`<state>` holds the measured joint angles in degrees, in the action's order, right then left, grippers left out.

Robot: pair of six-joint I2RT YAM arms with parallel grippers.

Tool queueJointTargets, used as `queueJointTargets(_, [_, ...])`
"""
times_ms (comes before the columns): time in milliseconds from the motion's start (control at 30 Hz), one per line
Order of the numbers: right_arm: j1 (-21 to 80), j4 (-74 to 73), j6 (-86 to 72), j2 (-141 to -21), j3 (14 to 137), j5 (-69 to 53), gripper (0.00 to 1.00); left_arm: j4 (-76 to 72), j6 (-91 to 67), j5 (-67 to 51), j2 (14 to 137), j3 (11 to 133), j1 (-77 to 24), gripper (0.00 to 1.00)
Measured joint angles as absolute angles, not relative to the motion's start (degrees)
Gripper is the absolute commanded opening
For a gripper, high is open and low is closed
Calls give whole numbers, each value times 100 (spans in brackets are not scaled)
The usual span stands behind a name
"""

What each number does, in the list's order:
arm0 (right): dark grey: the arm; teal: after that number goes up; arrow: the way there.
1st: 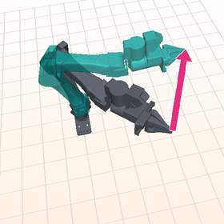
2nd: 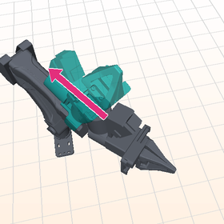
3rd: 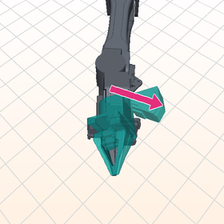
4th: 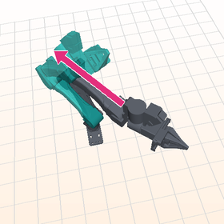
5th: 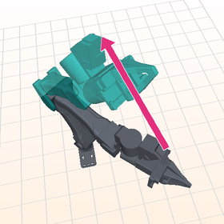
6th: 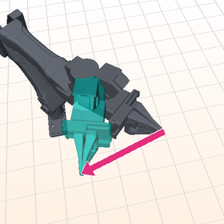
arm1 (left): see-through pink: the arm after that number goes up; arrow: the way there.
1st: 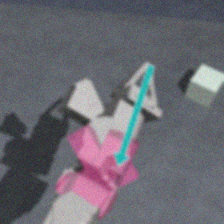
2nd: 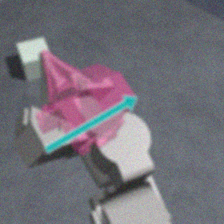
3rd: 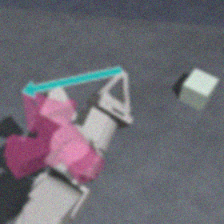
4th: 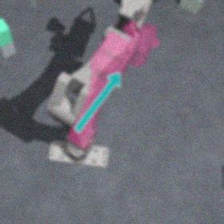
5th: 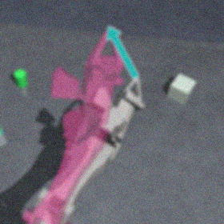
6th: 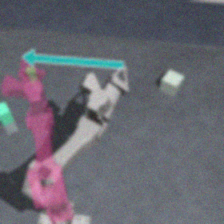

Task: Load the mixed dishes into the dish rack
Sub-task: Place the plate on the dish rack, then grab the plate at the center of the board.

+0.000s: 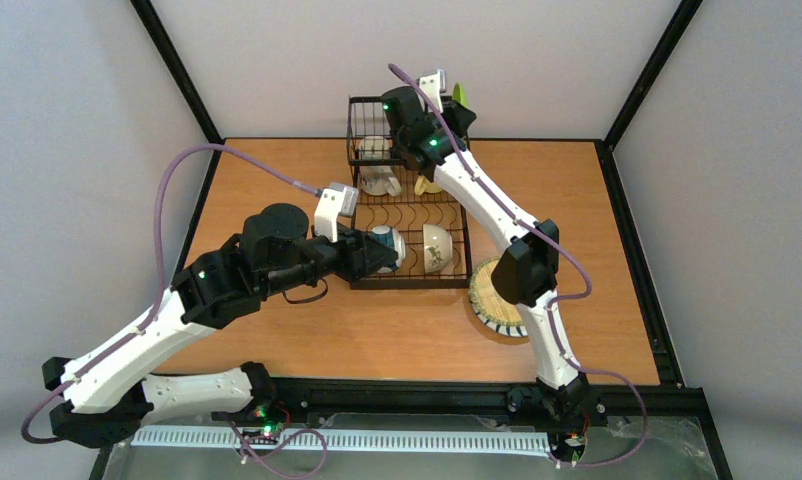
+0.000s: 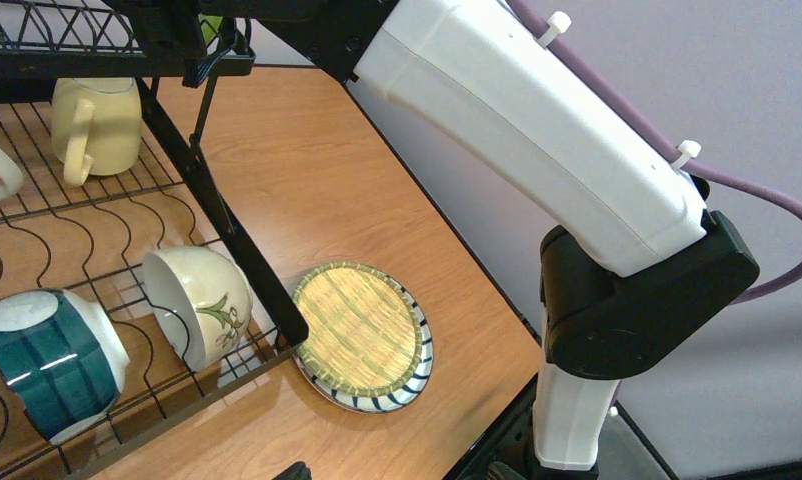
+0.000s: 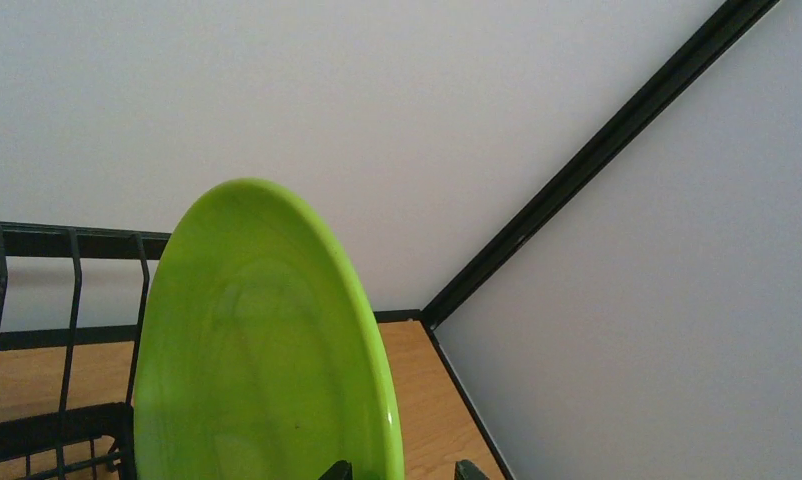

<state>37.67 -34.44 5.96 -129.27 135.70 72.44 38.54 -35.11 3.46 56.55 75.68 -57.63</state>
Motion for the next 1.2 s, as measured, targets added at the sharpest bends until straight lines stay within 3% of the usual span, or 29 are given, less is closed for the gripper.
queueJointTargets(800, [4215,-3199,941,-12263,13721,7317,65,3859,-3514,377,5846,7679,-5763,100])
queueJointTargets(967, [4456,-3933,93,-11583,13690,7443,67,3861,-3511,368,6027,7752,-5763,100])
queueJointTargets(1200, [4764,-5618,-2102,-9929,12700,7417,69,3892,-3509,23,6687,7760,-5763,100])
